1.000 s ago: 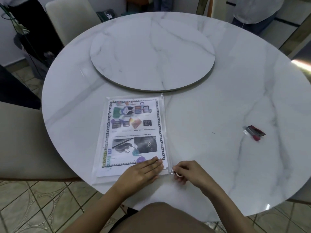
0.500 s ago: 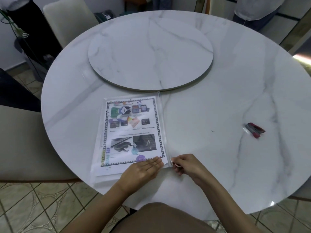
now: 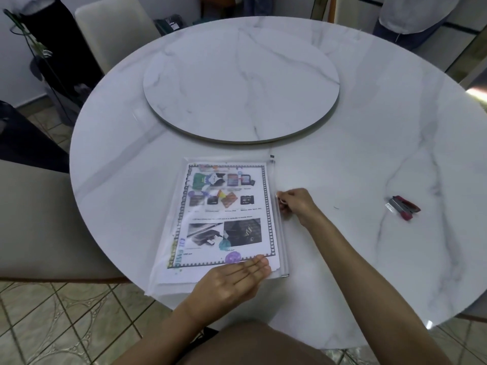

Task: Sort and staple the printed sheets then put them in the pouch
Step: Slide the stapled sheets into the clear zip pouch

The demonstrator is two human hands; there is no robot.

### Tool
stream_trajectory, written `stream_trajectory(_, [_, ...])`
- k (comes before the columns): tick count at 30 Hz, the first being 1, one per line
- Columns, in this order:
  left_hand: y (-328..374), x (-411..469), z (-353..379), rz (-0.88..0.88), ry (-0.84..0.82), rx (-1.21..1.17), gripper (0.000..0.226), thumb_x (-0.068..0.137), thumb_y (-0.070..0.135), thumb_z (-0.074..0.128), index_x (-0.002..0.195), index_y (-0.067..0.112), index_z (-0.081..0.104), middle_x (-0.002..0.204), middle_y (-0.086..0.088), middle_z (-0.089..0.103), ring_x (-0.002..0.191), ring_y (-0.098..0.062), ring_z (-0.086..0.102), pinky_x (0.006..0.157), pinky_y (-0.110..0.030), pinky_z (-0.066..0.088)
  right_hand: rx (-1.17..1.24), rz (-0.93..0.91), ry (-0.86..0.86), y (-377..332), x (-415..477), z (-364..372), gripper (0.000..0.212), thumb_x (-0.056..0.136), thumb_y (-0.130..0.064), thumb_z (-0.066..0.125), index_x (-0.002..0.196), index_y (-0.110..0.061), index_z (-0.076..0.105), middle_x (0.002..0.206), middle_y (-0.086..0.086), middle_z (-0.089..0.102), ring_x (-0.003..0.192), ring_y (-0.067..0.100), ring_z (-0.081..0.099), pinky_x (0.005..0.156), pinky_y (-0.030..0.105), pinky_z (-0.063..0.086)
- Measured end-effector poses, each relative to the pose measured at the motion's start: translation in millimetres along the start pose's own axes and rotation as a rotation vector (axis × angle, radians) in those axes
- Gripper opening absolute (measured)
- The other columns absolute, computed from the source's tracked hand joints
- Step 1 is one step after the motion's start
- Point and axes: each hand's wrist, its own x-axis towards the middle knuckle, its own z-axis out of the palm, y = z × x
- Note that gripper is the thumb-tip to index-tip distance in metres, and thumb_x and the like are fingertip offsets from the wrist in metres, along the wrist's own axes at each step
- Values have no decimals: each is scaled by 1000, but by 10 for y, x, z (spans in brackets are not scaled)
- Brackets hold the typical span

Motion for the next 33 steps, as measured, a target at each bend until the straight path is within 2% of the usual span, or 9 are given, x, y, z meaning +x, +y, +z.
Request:
stream_trajectory(8, [172,130,-172,36,16,-20,22,89,12,59,107,5,69,116,-4,67,114,-9,59,95,-24,49,-44,-37,160,-393,600,-257,33,88,-13,59,56,-8,53,60,7,54,53,16,51,62,27,49])
stream_trajectory(11, [197,215,-238,26,40,-30,22,90,11,57,107,3,68,115,-5,67,113,-10,60,93,-25,50,6,-52,146,-450,707,-351,25,88,-8,58,63,-6,57,62,7,55,53,15,50,51,20,48])
stream_trajectory(14, [189,262,-182,19,26,-32,21,90,11,57,105,5,70,113,-3,68,111,-9,61,94,-23,49,-20,-114,155,-439,723,-432,11,87,-3,54,86,-2,65,65,6,57,49,10,52,43,11,44])
stream_trajectory(16, [178,252,-64,15,-19,-54,21,89,13,59,104,7,71,111,-1,70,109,-7,62,94,-22,49,-84,-157,150,-390,709,-510,12,88,-5,55,92,-2,66,68,5,60,53,7,56,50,13,46])
stream_trajectory(20, [126,178,222,0,-136,-116,23,89,18,60,109,12,66,111,1,70,108,-7,62,89,-22,50,-155,-194,121,-200,573,-646,12,85,-11,61,95,-7,67,83,10,64,71,20,58,69,25,48])
stream_trajectory(22, [87,147,349,-29,-219,-166,24,90,21,58,112,15,62,113,3,69,110,-6,60,92,-20,48,-164,-185,141,-69,457,-711,19,86,-14,61,104,-7,65,84,10,65,71,18,58,75,26,49])
stream_trajectory(26, [-1,160,522,-157,-423,-189,37,87,36,48,119,20,59,122,5,64,116,-5,56,101,-16,38,-148,-206,180,167,196,-850,25,89,-11,56,113,-6,61,94,8,64,77,19,60,80,25,46])
stream_trajectory(31, [-168,151,470,-480,-324,-188,46,88,43,42,127,21,52,132,3,57,126,-6,44,104,-19,36,-252,-361,409,413,-38,-1149,21,88,-3,55,108,-2,62,99,9,61,86,18,56,70,0,41])
stream_trajectory(33, [-326,62,356,-657,-295,-213,53,86,46,39,132,22,49,139,2,49,133,-10,37,109,-19,28,-346,-405,511,500,-58,-1359,22,87,0,54,108,1,61,104,17,58,88,23,56,72,7,40])
